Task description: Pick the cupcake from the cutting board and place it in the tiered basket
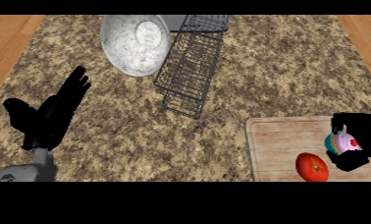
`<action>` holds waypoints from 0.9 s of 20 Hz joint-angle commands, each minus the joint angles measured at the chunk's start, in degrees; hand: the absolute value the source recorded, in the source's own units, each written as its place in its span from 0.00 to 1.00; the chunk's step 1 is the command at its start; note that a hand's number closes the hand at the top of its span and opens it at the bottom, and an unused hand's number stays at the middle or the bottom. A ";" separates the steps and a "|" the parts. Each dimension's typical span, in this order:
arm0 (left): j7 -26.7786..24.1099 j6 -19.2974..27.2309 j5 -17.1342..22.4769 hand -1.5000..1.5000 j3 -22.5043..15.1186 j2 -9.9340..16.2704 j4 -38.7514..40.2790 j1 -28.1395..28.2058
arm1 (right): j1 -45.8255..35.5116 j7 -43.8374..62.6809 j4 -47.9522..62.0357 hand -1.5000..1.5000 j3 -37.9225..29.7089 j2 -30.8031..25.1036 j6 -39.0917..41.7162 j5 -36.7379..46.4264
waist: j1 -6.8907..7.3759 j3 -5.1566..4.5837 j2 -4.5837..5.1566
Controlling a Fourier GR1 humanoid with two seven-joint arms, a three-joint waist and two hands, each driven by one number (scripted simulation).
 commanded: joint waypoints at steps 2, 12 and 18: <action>1.62 1.02 -0.88 0.50 0.77 -0.83 0.94 -2.09 | -3.24 -3.02 5.26 1.00 -3.08 1.52 -8.79 1.87 | -0.34 0.46 0.29; 1.69 -0.91 0.71 0.50 2.00 0.80 -2.08 2.21 | -2.64 -8.63 -18.29 1.00 -12.07 9.64 -12.88 -19.08 | -1.60 0.44 -0.45; -1.93 0.24 -2.09 0.50 0.69 -1.90 1.21 1.80 | -4.10 3.42 -36.23 1.00 -12.15 7.88 -0.16 -25.93 | -1.03 0.35 0.03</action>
